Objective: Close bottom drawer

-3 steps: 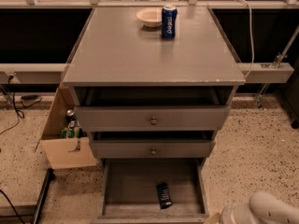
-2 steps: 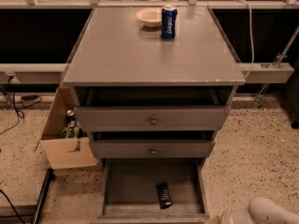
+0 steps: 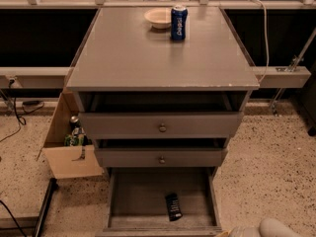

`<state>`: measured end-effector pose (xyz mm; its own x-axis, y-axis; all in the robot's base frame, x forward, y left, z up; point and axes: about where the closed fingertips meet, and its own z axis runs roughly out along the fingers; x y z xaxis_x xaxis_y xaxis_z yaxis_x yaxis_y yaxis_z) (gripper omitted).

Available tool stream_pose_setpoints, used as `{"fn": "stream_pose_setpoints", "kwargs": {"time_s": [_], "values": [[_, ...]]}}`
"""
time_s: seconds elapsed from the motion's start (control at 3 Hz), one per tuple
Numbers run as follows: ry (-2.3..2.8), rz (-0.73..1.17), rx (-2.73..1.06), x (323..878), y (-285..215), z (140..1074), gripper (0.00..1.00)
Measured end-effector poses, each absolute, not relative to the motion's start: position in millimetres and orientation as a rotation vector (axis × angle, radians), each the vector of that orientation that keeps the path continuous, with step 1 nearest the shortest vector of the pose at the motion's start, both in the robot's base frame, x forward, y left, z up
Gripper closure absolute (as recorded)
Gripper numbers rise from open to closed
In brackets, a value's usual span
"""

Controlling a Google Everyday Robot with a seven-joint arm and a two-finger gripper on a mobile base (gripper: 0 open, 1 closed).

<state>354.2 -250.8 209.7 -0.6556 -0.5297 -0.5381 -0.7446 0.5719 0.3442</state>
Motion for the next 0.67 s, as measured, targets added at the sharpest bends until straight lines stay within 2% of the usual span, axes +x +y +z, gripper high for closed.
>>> {"fn": "stream_pose_setpoints", "kwargs": {"time_s": [0.67], "values": [[2.292,0.568,-1.094,352.6,-245.1,194.3,1.0]]}}
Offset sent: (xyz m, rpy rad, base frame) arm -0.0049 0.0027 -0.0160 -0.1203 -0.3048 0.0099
